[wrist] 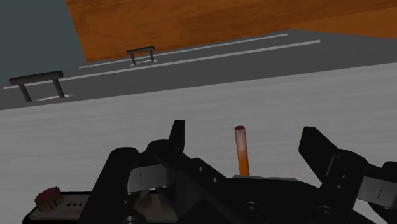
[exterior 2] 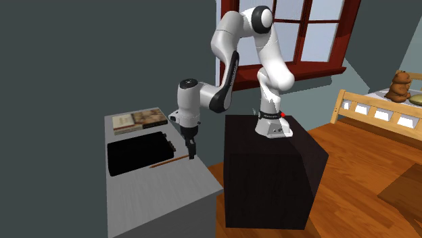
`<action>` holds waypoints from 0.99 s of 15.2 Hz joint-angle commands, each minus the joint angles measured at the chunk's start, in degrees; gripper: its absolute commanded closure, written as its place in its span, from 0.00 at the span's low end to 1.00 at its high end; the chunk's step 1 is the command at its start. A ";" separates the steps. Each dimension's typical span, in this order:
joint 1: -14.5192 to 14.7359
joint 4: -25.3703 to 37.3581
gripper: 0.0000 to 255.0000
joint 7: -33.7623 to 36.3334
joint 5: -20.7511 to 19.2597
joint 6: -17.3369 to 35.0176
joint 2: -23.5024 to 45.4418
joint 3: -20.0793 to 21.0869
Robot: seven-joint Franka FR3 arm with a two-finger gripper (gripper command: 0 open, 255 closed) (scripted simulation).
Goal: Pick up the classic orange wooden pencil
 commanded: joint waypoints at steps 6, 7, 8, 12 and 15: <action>0.55 0.19 1.00 1.10 -1.41 1.47 1.80 -0.85; 0.67 0.35 1.00 1.26 -1.54 1.52 2.05 -0.92; 0.64 0.53 1.00 1.20 -1.67 1.62 2.31 -1.06; 0.52 0.58 1.00 0.95 -1.39 1.26 1.98 -0.88; 0.15 0.16 1.00 0.34 -0.41 0.34 0.55 -0.18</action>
